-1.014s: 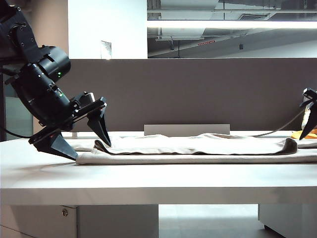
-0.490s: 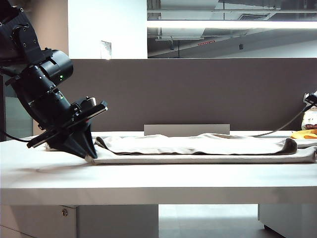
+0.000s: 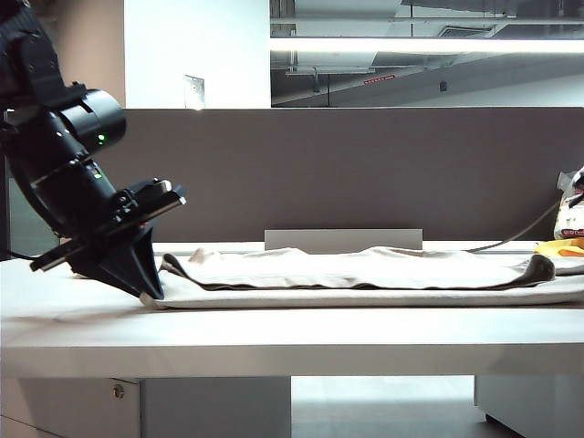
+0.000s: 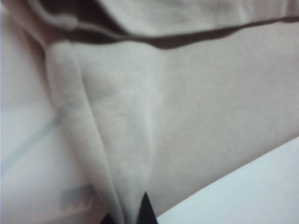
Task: Fold the bottom side of the T-shirt horizontally towards the center, about one-third of the way, then fold the sleeve back towards the center, creating a straight line along the edge of the T-shirt, and finally fold the bottom of the T-shirt up towards the top, creating a neat rectangle.
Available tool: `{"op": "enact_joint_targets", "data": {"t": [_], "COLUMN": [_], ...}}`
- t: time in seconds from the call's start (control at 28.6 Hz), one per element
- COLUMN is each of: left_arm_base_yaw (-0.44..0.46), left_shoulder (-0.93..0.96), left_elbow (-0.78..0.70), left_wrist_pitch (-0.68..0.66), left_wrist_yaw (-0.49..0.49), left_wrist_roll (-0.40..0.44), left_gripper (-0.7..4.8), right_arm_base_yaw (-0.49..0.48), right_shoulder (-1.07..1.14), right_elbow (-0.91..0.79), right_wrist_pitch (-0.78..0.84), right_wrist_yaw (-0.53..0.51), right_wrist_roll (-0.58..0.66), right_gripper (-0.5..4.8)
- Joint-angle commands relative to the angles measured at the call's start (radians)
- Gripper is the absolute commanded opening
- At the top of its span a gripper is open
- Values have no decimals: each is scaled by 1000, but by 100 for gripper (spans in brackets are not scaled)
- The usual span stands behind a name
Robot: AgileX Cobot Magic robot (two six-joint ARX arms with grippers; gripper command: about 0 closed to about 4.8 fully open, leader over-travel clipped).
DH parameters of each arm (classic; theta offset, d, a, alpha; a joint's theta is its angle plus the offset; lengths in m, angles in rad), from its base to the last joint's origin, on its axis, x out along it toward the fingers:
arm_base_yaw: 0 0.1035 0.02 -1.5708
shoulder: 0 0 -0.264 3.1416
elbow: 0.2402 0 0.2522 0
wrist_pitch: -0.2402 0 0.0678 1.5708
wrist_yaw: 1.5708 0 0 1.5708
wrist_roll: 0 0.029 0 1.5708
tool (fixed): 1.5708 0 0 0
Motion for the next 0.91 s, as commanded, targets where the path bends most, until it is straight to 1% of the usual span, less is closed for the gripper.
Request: {"op": "enact_joint_targets", "data": {"t": [0.03, 0.17, 0.35, 0.45, 0.59, 0.8, 0.91], "left_arm_base_yaw": [-2, -2, -4, -28, -75, -77, -77], "left_shoulder": [-62, -151, -238, -303, -368, -496, -523], "left_elbow": [-64, -164, -254, -325, -388, -496, -508], "left_wrist_pitch": [33, 38, 37, 35, 27, 28, 32], "left_wrist_yaw": [0, 0, 8, 6, 0, -1, -2], "left_wrist_roll": [-7, -11, -12, -24, -47, -73, -76], "left_gripper": [-6, -6, -6, -6, -6, -6, -6], "right_arm_base_yaw": [-2, -3, -22, -46, -68, -68, -68], "right_shoulder": [-58, -176, -318, -400, -473, -544, -546], "right_elbow": [-47, -164, -313, -391, -432, -460, -460], "right_wrist_pitch": [29, 29, 18, -2, -40, -73, -76], "right_wrist_yaw": [2, 15, 17, 17, 2, -7, -6], "right_wrist_roll": [-5, -4, -1, -1, -6, -5, -5], "right_gripper": [-6, -6, -6, -6, -6, -6, -6]}}
